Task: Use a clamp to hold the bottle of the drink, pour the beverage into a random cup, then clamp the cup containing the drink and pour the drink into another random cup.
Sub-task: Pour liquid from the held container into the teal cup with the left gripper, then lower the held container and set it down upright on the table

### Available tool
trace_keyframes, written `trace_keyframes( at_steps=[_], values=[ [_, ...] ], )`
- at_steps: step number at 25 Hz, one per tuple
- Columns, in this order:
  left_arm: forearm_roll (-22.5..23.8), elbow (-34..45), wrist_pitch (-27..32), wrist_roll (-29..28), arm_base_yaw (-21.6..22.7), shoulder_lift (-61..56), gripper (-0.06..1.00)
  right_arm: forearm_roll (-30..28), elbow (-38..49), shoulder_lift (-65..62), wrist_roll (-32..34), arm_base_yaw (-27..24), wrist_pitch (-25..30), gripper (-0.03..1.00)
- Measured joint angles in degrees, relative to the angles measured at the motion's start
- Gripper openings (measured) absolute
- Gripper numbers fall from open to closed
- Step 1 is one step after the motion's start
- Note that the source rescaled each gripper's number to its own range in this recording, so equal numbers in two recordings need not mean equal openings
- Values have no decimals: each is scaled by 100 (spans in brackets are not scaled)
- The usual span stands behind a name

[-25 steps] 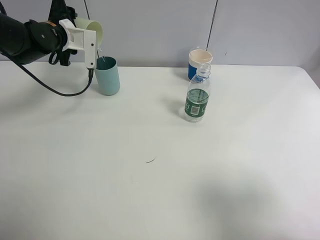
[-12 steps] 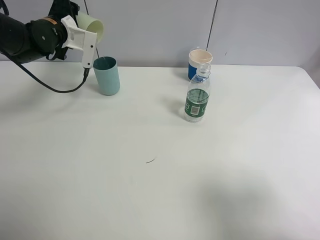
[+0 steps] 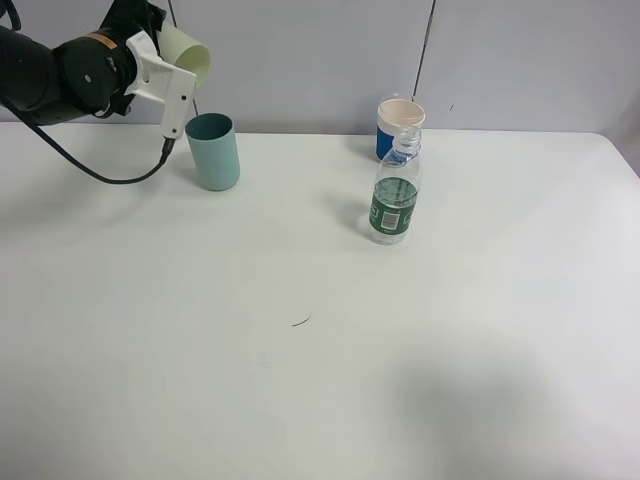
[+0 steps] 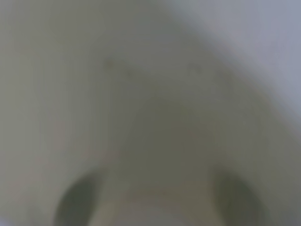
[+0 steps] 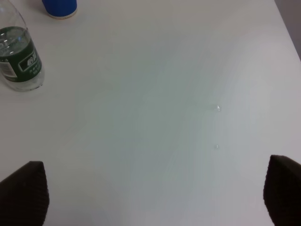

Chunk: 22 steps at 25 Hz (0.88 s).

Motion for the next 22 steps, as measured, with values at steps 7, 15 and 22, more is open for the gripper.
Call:
trace_keyframes(
  at_steps=[7, 15, 22],
  values=[
    [-413, 0, 179, -701, -245, -35, 4, 0, 0, 0, 0, 0, 0, 82],
    [-652, 228, 1129, -2649, -342, -791, 4, 0, 0, 0, 0, 0, 0, 82],
    [-332, 1000, 1854, -5090, -342, -1767, 4, 0, 0, 0, 0, 0, 0, 82]
  ],
)
